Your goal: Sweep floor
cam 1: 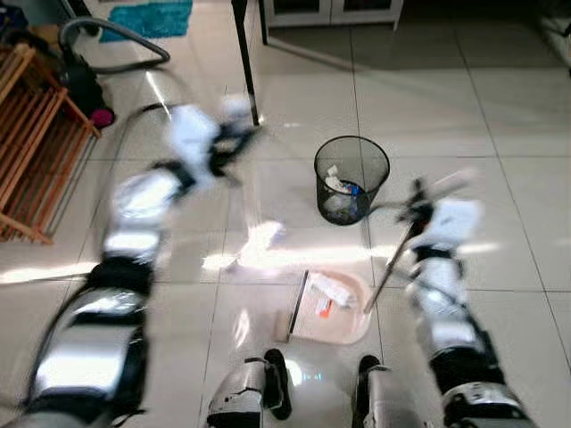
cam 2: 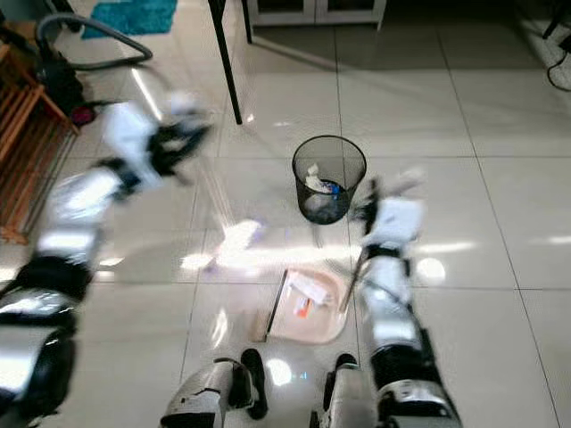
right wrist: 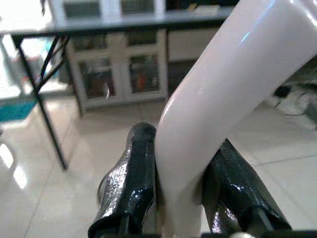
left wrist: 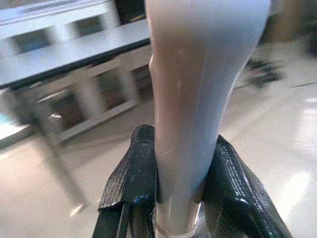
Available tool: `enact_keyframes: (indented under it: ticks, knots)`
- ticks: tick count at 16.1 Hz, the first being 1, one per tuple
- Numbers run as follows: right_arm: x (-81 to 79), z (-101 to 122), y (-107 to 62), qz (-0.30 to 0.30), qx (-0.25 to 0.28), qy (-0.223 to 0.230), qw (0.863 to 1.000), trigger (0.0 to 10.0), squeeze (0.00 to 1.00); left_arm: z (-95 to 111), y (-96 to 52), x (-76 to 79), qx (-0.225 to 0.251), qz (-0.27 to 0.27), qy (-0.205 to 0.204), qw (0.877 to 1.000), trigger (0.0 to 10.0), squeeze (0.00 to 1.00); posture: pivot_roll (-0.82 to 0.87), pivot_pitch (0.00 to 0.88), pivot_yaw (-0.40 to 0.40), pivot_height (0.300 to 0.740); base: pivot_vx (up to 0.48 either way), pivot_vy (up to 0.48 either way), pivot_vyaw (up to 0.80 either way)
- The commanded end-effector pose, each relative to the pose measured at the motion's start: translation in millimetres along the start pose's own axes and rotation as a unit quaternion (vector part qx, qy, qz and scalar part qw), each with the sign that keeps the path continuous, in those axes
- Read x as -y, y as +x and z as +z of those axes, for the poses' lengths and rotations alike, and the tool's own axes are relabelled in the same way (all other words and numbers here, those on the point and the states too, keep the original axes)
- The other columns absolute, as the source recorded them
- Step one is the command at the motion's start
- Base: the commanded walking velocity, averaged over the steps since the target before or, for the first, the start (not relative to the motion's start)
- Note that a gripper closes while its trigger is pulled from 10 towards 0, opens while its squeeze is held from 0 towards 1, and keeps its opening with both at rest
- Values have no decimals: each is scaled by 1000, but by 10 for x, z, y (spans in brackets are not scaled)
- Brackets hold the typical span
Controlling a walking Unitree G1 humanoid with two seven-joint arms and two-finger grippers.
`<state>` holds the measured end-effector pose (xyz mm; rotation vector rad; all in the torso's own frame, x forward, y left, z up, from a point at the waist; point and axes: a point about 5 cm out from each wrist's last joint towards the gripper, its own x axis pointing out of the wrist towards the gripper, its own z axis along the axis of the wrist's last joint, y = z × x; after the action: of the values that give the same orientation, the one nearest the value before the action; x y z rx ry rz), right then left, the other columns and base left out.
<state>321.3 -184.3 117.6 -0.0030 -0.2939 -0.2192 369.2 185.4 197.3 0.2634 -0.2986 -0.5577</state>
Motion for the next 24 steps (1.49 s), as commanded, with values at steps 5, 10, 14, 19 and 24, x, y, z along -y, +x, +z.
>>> enact_keyframes:
  ticks: [5,10,14,19,24]
  knots:
    - [159,780,261,-6,36,87,996,10000,0,-420,-665,-14,-95,160,-46,981,10000,0,-6,104,129,740,0,0,0]
    - [194,1345,389,24,39,116,992,10000,0,-446,-863,158,-119,193,-42,973,10000,0,-3,76,110,740,0,0,0]
    - [268,1649,481,-8,81,135,988,10000,0,-308,-662,435,-88,155,-49,983,10000,0,-5,81,109,740,0,0,0]
    - [424,1840,489,-54,110,150,981,10000,0,-239,-530,574,-78,149,-69,983,10000,0,-16,74,119,740,295,0,-320]
    - [480,1937,534,-65,131,147,978,10000,0,-262,-603,548,-92,159,-63,981,10000,0,-12,73,109,740,364,0,-435]
